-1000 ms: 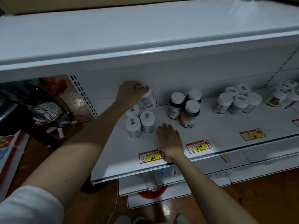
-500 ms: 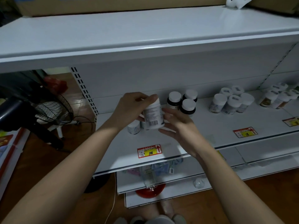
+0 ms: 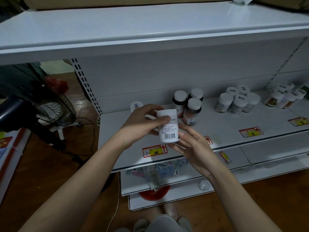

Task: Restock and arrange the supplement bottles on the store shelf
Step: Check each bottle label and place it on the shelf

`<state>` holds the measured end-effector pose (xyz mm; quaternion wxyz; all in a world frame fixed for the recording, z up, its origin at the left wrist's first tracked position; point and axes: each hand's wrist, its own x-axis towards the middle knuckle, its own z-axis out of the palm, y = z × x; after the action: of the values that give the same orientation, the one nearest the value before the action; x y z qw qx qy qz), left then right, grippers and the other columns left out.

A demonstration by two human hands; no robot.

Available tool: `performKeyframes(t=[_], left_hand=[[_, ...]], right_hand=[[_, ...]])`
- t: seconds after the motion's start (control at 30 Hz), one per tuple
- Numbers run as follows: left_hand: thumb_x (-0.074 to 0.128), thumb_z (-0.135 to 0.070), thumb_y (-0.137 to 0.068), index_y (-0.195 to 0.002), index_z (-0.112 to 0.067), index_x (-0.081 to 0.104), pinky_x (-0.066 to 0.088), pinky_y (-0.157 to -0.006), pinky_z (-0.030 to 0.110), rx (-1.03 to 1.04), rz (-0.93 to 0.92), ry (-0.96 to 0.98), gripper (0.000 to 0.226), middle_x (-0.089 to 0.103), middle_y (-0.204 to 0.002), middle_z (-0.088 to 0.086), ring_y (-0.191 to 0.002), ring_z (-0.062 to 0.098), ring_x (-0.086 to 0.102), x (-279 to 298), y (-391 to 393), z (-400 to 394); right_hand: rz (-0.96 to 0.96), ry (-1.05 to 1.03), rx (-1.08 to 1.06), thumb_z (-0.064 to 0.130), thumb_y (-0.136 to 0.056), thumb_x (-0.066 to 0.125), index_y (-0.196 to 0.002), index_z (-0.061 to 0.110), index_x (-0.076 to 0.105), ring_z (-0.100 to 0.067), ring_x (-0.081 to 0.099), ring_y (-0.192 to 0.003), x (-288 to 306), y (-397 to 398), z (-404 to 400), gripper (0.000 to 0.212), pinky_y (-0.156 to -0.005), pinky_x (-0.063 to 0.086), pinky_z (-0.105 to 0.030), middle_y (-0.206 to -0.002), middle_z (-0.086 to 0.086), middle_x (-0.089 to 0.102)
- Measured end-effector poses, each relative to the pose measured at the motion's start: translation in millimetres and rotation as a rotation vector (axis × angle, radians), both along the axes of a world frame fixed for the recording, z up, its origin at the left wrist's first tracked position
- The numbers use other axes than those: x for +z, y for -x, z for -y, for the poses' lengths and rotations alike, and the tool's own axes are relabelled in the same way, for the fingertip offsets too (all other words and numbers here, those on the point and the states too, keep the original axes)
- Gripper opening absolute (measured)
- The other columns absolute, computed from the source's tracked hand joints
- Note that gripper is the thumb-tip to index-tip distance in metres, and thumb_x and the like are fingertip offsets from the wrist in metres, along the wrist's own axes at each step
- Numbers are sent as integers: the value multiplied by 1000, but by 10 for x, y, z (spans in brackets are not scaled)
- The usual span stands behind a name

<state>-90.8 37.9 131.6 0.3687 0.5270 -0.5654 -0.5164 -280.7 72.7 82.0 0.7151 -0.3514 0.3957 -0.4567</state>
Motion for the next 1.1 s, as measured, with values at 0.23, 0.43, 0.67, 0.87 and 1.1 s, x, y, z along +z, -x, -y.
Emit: performKeyframes(t=[0.23, 0.43, 0.67, 0.87, 1.1], left_hand=[[75, -24, -86, -115, -16, 57, 59, -73, 27, 63, -131, -38, 35, 70, -113, 4, -95, 16, 72, -11, -6, -9], [78, -28, -83, -118, -24, 58, 59, -69, 25, 34, -59, 4, 40, 64, -110, -3, -88, 10, 72, -11, 31, -37], [72, -18, -90, -130, -16, 54, 60, -74, 27, 40, -156, -9, 44, 60, -119, 5, -104, 19, 68, 33, -11, 9], [70, -21, -91, -128, -17, 52, 61, -81, 37, 85, -190, -30, 41, 61, -124, 6, -110, 21, 65, 13, -30, -8], [72, -24, -89, -132, -25, 55, 62, -74, 31, 62, -120, 2, 46, 60, -118, 7, -96, 16, 70, 59, -39, -9]], right_hand=[[-91, 84, 5, 18, -80, 66, -125, 19, 58, -20, 70, -106, 46, -32, 43, 46, -84, 57, -30, -112, -6, 74], [-338, 201, -32, 17, -79, 79, -128, 26, 55, -14, 68, -109, 109, -53, 70, 55, -94, 55, -31, -126, 3, 66], [-149, 133, -14, 14, -98, 55, -133, 20, 55, -19, 65, -117, 130, -110, 112, 35, -101, 50, -39, -127, -3, 68], [-210, 172, -69, 9, -93, 64, -132, 20, 55, -23, 67, -113, 123, -135, 109, 41, -103, 50, -46, -122, -5, 70], [-525, 349, -101, 21, -82, 80, -138, 27, 52, 0, 59, -114, 132, -159, 108, 62, -93, 50, -21, -123, 11, 64]])
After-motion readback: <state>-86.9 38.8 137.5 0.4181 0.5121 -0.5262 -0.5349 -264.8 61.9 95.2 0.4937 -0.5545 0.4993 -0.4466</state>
